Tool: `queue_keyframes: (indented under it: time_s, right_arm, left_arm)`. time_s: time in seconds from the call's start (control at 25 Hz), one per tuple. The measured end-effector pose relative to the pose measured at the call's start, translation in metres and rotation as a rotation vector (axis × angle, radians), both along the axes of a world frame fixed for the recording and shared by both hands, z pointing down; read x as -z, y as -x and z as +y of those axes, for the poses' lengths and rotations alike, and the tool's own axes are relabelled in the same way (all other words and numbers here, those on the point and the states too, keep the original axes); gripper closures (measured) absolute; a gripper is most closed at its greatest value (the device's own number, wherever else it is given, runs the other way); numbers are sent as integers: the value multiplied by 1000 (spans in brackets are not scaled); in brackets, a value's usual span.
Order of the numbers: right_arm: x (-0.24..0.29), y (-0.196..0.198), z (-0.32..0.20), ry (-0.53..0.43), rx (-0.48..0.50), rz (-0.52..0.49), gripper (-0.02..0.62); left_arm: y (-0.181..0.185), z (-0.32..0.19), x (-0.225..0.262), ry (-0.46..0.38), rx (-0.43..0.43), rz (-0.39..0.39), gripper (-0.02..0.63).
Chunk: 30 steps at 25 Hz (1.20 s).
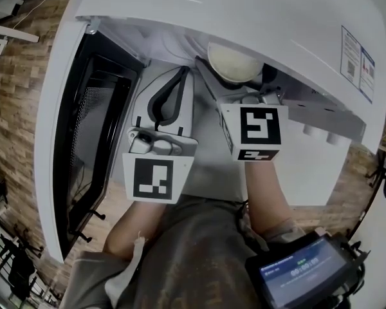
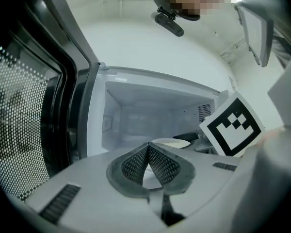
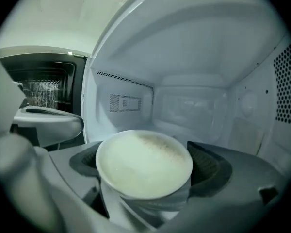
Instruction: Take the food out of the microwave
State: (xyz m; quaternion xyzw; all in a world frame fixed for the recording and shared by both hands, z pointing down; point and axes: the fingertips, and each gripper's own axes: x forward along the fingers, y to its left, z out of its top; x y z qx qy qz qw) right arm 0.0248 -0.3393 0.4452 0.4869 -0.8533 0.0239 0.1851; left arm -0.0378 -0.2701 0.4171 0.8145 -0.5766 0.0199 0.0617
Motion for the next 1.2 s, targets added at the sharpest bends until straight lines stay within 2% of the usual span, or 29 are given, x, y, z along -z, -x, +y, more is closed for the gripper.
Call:
queue_keyframes:
  time_s: [0.32,0.68,1.0,1.2]
  right_arm:
    - [12,-8,34,-50,-7,-43,61]
    - [44,-19,100,-91,17,-49,61]
    - [105,-30,151,-118,42,-72,61]
    - [148,-40,160,-147,52,-91,61]
  left_arm:
    - [-2,23,9,-2,12,-13,598]
    - [-20,74,32,-36,-3,-20,598]
    - [-28,119,74,-78,9,-16,598]
    - [-39,127,103,-93,7,4,598]
